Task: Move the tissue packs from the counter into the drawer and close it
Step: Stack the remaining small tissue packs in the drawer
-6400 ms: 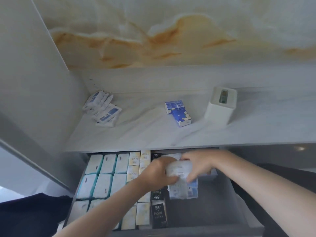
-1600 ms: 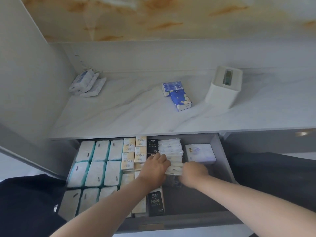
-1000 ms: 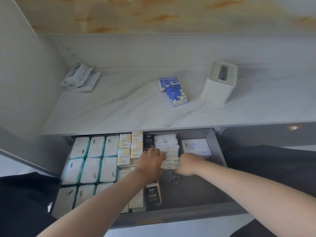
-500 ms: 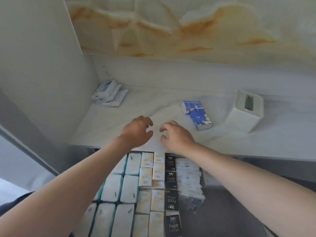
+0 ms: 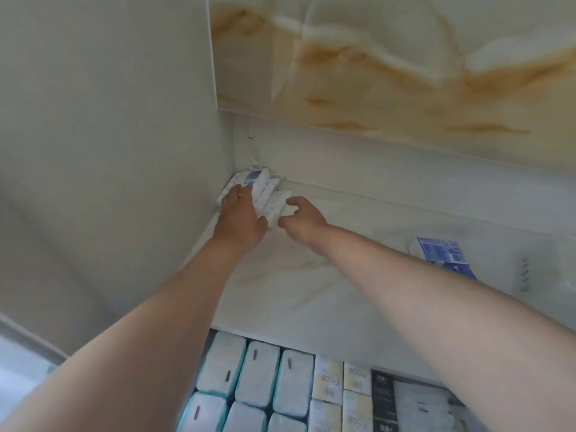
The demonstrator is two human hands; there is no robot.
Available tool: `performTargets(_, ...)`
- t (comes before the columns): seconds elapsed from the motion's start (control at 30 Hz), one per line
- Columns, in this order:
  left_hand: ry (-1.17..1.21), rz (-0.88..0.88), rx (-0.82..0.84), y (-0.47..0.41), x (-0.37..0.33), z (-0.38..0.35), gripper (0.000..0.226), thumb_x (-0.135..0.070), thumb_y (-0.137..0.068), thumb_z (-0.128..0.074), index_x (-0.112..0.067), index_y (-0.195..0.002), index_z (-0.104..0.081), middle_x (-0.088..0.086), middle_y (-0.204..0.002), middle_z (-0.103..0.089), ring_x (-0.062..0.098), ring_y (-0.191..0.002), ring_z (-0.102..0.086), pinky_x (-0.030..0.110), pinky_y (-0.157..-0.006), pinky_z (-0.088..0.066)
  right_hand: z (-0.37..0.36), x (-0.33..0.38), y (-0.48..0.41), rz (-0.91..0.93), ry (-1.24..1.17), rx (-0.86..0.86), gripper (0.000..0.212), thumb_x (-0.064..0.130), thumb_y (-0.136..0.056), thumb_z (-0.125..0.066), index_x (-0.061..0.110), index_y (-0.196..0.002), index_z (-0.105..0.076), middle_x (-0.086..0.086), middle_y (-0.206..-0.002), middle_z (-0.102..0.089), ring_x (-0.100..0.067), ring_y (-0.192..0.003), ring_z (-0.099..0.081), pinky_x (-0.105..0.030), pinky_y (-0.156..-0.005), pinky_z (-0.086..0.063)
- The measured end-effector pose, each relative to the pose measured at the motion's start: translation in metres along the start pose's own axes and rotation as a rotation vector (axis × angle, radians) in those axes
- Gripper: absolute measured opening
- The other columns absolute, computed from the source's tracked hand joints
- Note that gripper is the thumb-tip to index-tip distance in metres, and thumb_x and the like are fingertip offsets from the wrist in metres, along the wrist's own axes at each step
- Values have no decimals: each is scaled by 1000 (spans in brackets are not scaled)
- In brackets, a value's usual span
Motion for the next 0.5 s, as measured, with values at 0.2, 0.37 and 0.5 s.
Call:
performTargets(0.2, -111, 39, 79, -21, 22, -14, 87, -19, -84, -66, -6, -154, -17, 17, -157, -22, 34, -145, -17, 35, -118, -16, -28, 8, -36, -98, -285, 91, 66, 19, -94, -59, 35, -152, -33, 4, -136, -48, -22, -106, -54, -37, -83, -53)
performTargets(0.37, -170, -13, 3, -22, 18, -6, 64, -9, -78, -61, -8, -140, -45, 20, -136, -40, 37, -124, -35, 32, -103, -27, -50, 10, -64, -214, -561, 72, 67, 35, -92, -66, 24, -151, -36, -7, -144, -51, -31, -115, -61, -41, -81, -56)
performTargets(0.5, -60, 57, 60, -23, 27, -9, 56, -16, -81, -58, -17, -137, -54, 18, -145, -35, 37, -134, -31, 34, -113, -26, -55, 7, -76, -283, -560, 22, 59, 38, -80, -80, 9, -127, -59, -15, -117, -68, -32, -95, -69, -46, -70, -61)
Point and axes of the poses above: each hand's wrist, its own y-axis away from the middle knuckle, its own z-axis out of the back of the hand, x = y × z, the point moved 7 cm from there along -y, towards the middle knuckle
